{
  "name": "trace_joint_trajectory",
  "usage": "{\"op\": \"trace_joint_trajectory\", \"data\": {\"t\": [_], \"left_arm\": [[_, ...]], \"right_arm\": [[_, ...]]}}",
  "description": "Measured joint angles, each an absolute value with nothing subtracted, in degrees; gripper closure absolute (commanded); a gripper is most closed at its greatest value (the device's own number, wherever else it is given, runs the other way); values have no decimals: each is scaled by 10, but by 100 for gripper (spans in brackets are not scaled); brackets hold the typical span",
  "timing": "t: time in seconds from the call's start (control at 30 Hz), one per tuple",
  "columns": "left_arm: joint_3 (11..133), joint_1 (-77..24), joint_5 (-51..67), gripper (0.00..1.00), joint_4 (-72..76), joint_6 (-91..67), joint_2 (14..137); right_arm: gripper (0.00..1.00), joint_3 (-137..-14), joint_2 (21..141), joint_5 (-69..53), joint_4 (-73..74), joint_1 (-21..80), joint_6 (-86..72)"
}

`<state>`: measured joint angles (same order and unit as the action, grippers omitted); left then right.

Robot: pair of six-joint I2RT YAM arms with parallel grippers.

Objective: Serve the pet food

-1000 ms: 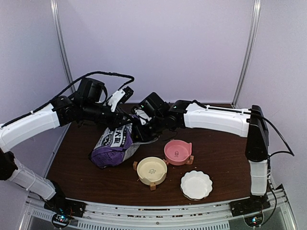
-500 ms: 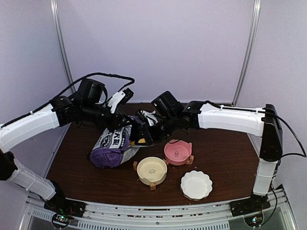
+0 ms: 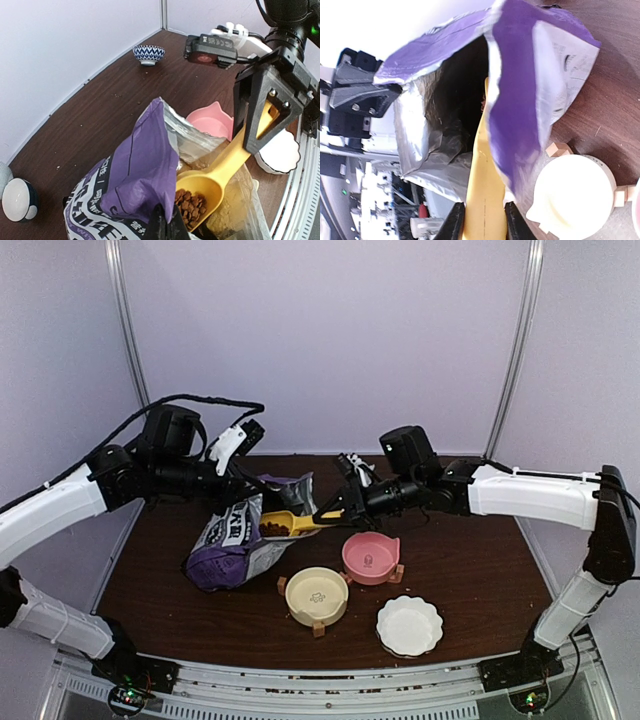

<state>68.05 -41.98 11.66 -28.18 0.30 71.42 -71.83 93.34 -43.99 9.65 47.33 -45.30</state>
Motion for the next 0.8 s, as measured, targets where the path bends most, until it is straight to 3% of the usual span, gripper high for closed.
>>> {"op": "trace_joint_trajectory", "data": {"t": [0.8], "left_arm": [[659,-415,64,100,-279,36,667]], "right_arm": [[94,-550,832,-503,-169,411,-666]]}}
